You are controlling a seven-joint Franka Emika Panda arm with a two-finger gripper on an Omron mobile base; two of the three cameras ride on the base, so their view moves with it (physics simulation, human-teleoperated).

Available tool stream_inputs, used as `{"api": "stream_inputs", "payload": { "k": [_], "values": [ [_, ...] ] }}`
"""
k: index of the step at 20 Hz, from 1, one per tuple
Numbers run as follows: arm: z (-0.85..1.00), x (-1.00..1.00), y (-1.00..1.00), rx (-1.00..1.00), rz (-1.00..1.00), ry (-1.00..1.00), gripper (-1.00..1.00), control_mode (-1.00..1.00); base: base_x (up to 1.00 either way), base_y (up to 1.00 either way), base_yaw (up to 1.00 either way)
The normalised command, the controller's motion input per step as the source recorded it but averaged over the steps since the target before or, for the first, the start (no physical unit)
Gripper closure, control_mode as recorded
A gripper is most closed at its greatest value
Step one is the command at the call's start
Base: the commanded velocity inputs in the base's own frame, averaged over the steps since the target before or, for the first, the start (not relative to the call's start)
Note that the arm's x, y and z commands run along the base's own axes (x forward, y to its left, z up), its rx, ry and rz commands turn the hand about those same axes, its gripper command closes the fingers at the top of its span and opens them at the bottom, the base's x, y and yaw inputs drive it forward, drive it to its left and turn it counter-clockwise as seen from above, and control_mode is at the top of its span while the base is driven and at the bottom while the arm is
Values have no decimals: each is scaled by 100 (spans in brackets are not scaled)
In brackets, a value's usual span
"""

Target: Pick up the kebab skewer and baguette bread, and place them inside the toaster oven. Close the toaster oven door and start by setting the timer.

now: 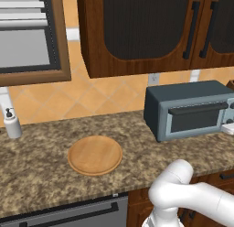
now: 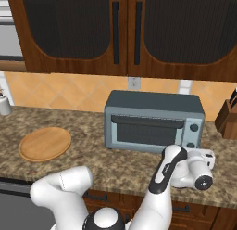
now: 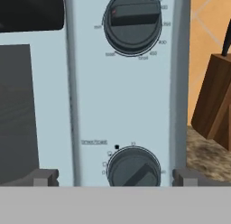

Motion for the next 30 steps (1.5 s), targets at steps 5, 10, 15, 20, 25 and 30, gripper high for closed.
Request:
{"api": "stream_inputs", "payload": {
  "k": [5,10,15,20,25,30],
  "values": [
    [-9,4,-10,0,0,0,-100,-100,0,0,0],
    [-8,7,-8,0,0,0,-100,-100,0,0,0],
    [0,2,0,0,0,0,-100,-100,0,0,0],
    [6,0,0,0,0,0,-100,-100,0,0,0],
    [6,0,0,0,0,0,-100,-100,0,0,0],
    [0,5,0,0,0,0,-100,-100,0,0,0]
  ]
}}
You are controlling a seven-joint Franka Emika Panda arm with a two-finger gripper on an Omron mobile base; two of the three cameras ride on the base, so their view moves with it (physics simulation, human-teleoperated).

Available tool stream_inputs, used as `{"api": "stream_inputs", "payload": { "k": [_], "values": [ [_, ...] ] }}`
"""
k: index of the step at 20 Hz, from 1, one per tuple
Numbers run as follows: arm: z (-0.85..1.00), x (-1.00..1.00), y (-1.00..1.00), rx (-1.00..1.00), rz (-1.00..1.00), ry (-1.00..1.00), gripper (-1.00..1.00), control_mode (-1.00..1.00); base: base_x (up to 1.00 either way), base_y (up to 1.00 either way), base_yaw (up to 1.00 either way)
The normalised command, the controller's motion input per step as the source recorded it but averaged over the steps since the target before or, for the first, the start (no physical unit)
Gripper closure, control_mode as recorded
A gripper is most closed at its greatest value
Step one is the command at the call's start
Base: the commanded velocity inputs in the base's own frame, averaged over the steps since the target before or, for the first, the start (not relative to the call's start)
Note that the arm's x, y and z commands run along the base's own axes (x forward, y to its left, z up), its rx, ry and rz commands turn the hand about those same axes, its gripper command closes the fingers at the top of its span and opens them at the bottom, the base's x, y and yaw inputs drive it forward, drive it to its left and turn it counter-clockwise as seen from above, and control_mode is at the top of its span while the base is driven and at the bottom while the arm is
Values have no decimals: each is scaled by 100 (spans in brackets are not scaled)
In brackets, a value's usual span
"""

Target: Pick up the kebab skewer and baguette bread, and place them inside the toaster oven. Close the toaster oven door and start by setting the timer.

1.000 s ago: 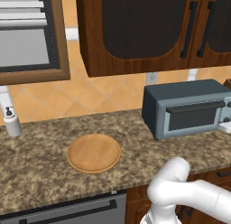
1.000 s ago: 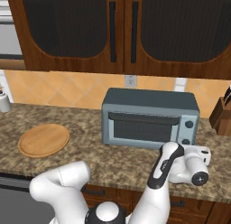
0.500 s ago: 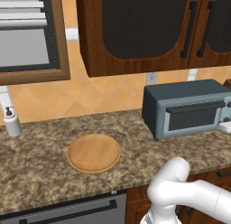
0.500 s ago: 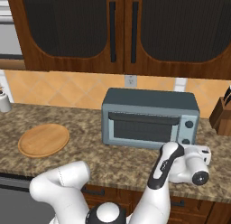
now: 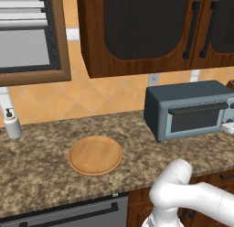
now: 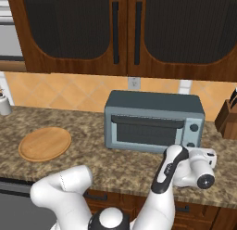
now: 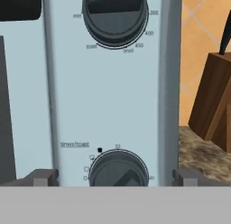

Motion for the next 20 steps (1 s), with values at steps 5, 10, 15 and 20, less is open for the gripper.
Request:
{"api": "stream_inputs", "payload": {
  "k": [5,10,15,20],
  "values": [
    [0,5,0,0,0,0,-100,-100,0,0,0],
    [0,0,0,0,0,0,-100,-100,0,0,0],
    [0,0,0,0,0,0,100,-100,0,0,0],
    [0,0,0,0,0,0,100,-100,0,0,0]
  ]
}}
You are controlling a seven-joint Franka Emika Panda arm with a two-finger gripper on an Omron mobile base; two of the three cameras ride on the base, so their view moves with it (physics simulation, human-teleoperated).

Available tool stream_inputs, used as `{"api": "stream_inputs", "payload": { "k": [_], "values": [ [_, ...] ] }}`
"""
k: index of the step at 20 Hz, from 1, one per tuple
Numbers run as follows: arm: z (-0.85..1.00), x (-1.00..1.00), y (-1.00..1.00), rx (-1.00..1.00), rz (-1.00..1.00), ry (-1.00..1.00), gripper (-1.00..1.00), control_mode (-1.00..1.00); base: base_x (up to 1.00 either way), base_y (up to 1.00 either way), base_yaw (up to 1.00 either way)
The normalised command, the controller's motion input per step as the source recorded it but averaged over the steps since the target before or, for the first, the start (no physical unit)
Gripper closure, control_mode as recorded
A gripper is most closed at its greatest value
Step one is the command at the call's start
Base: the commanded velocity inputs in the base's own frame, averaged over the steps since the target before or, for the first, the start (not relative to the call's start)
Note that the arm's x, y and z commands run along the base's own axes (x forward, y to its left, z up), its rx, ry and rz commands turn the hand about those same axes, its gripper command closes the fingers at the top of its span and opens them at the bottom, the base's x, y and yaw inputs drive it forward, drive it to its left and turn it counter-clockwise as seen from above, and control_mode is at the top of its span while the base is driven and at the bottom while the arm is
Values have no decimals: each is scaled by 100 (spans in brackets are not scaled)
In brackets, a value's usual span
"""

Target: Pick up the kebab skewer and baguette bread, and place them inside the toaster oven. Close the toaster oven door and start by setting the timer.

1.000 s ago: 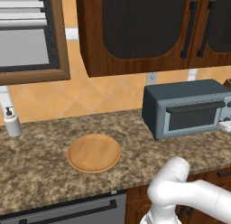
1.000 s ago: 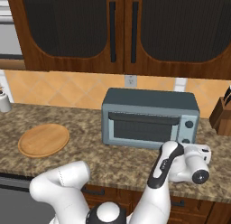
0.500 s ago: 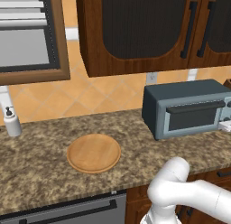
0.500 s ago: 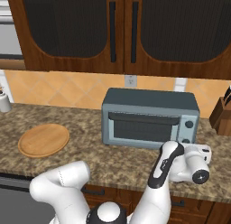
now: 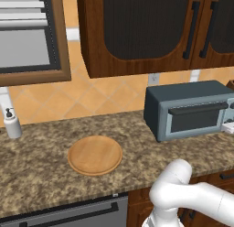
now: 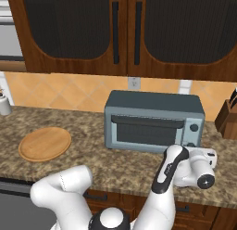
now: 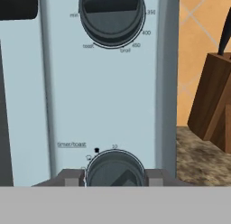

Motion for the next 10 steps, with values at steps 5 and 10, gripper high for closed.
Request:
{"api": "stream_inputs", "payload": {
  "k": [5,10],
  "values": [
    [0,0,0,0,0,0,100,-100,0,0,0],
    [0,0,0,0,0,0,100,-100,0,0,0]
  ]
}}
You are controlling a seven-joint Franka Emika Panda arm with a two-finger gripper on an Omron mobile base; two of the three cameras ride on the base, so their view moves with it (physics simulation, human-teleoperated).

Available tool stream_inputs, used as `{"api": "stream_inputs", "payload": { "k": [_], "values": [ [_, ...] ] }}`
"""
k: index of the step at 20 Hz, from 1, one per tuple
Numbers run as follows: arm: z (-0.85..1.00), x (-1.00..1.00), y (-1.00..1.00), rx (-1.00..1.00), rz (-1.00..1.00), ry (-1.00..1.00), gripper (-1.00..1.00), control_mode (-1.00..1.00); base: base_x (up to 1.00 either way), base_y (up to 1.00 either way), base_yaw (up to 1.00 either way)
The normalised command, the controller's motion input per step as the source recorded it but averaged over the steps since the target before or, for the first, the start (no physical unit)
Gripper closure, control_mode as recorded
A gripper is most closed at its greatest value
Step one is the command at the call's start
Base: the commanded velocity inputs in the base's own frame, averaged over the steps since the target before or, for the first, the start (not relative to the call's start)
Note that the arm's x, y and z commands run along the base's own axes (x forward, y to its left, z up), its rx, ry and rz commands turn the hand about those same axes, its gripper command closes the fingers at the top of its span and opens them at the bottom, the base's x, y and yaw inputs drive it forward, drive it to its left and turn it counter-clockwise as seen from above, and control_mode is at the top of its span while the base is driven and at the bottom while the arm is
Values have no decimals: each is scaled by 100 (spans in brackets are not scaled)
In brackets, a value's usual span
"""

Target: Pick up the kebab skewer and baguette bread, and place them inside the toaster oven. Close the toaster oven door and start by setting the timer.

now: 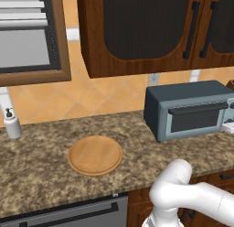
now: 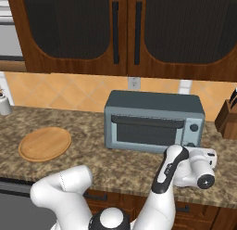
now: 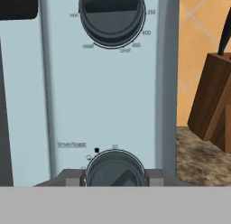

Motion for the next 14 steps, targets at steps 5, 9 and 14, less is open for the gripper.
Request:
{"api": "stream_inputs", "payload": {
  "k": [5,9,14],
  "values": [
    [0,0,0,1,0,0,100,-100,0,0,0],
    [0,-10,0,6,0,0,100,-100,0,0,0],
    [0,-5,0,10,-3,0,100,-100,0,0,0]
  ]
}}
